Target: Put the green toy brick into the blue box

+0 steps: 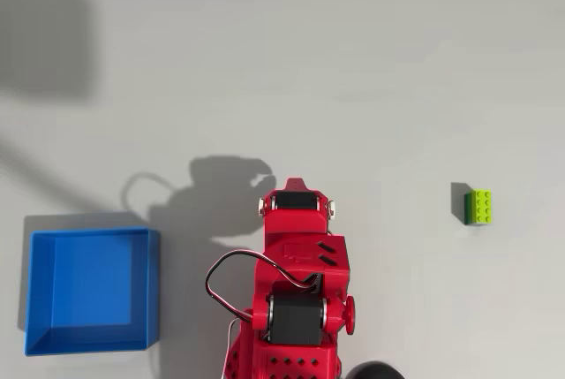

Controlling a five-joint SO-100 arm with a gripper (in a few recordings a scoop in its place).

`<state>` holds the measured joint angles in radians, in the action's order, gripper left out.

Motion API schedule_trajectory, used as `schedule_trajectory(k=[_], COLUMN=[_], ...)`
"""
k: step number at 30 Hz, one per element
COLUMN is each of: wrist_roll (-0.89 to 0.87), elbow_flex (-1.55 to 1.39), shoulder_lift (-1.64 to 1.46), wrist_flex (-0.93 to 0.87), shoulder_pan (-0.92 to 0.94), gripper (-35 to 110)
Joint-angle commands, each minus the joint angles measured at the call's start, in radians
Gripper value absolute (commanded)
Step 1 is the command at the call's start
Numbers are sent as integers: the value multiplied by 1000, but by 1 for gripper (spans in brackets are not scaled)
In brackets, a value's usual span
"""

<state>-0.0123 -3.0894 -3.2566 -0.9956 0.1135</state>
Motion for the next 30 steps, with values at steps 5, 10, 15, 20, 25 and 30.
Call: schedule_trajectory(k=[5,10,15,20,25,30], wrist_roll=[74,74,78,81,75,40], elbow_flex=[5,5,5,12,58,152], shoulder_lift=[-29,-29,-29,-23,-21,-17], wrist_flex=[3,3,3,5,5,3], shoulder_pan=[-64,-64,-66,-67,-64,-64], gripper=[0,0,0,0,0,0])
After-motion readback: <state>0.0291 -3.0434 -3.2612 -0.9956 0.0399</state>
